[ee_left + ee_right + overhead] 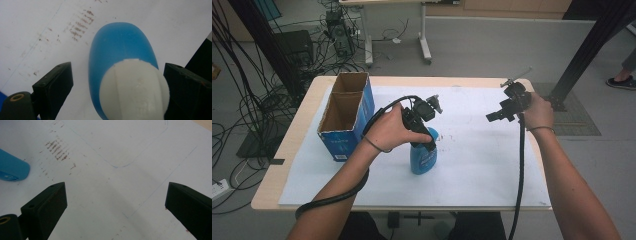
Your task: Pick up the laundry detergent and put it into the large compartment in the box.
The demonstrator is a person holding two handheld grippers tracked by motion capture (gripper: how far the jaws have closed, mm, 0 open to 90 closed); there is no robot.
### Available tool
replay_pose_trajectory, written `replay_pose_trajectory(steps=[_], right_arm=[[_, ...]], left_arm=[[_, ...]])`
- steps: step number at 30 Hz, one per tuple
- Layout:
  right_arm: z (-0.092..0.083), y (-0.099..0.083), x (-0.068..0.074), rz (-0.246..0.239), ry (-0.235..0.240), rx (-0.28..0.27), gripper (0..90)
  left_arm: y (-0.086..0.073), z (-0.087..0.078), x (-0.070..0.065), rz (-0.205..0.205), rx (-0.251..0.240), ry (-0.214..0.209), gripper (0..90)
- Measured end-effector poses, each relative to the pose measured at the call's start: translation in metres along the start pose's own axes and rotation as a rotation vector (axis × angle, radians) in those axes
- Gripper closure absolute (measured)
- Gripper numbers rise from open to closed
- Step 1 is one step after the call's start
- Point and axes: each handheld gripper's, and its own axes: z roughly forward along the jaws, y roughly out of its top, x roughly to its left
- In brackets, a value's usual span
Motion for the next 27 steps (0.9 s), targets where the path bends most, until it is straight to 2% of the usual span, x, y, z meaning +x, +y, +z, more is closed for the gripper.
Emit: replay_pose_trajectory(steps=[27], right_arm=[[0.0011,0.0001,0.0003,0.005,0.004,0.001,3.6]], left_arm=[[-0.001,-0.0011,0.0021,-0.008,-0.008,0.008,10.6]])
